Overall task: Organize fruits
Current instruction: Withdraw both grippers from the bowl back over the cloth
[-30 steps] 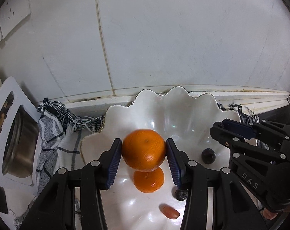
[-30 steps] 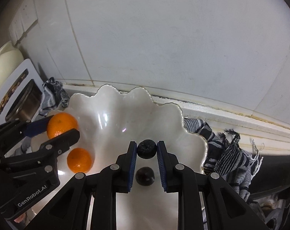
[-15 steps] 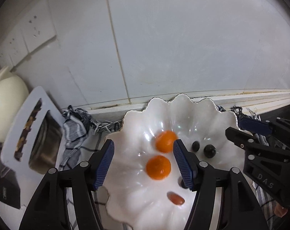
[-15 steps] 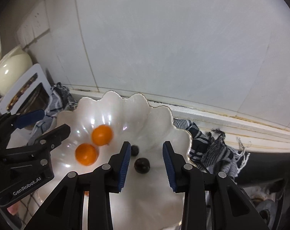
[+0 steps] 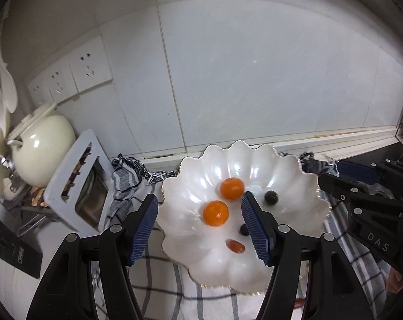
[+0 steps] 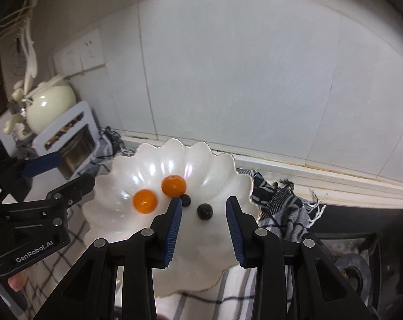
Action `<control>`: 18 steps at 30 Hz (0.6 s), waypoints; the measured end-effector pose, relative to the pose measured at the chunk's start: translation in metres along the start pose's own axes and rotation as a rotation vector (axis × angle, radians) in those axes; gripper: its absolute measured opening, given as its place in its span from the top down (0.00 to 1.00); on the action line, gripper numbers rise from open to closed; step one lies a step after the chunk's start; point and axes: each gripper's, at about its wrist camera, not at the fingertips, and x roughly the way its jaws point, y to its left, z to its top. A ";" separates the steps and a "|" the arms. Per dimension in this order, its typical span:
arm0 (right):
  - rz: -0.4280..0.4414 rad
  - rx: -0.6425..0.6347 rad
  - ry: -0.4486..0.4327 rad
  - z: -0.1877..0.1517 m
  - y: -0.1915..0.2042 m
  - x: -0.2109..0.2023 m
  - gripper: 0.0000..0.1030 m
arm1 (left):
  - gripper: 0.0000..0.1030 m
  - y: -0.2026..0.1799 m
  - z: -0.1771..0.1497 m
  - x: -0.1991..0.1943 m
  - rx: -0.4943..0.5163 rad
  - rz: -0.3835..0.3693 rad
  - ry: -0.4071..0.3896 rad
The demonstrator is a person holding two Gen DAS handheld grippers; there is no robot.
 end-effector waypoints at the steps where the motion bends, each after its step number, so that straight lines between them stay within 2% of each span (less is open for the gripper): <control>1: 0.000 -0.001 -0.007 -0.002 0.001 -0.006 0.65 | 0.36 0.000 -0.002 -0.008 -0.003 -0.006 -0.009; 18: 0.034 -0.059 -0.143 -0.039 0.031 -0.103 0.65 | 0.33 -0.009 -0.044 -0.108 0.032 0.000 -0.139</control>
